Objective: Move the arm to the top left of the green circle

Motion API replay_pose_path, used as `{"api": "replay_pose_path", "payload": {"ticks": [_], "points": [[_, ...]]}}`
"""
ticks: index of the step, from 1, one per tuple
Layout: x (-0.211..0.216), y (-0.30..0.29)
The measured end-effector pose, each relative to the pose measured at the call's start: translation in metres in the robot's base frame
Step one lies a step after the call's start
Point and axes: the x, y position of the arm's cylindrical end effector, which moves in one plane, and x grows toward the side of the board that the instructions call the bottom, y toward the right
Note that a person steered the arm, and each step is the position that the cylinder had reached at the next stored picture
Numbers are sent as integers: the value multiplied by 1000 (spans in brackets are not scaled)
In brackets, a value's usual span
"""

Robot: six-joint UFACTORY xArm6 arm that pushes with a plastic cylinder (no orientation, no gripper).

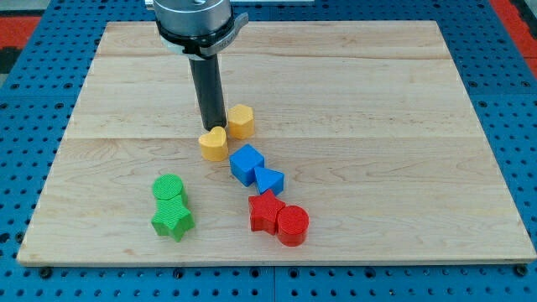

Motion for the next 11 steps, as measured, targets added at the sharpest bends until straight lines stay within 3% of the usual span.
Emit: {"api": "replay_pose_path", "payload": {"ticks": [2, 3, 4, 5, 7, 8, 9, 10, 11], "points": [[-8, -3], [-11, -35], [3, -114], [59, -131], [175, -111], [186, -68], [178, -87], [150, -147], [96, -148]]}}
